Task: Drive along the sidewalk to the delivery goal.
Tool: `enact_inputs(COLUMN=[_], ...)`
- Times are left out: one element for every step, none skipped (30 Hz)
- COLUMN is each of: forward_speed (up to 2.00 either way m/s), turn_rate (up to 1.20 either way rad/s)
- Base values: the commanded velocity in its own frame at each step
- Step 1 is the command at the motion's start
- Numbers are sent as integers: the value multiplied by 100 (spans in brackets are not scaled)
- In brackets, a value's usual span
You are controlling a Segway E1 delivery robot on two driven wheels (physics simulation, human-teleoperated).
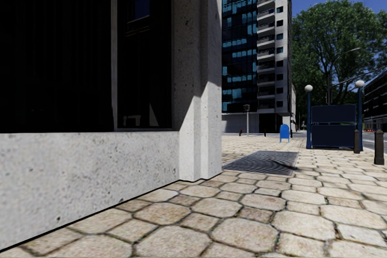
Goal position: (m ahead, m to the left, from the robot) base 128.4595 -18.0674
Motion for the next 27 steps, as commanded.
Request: enact_inputs(forward_speed=[77, 77, 77, 77, 77, 77, 78, 79, 79, 82, 86, 90, 90, 92, 93, 93, 93, 93, 99, 99, 104, 106, 108, 108, 110, 118, 128], turn_rate=[-63, -63, -63, -63, -63, -63, -63, -63, -63, -63, -63, -62, -62, -62, -62, -62, -60, -12, 0, 0, 0, 0, 0, 0, 0, 0, 0])
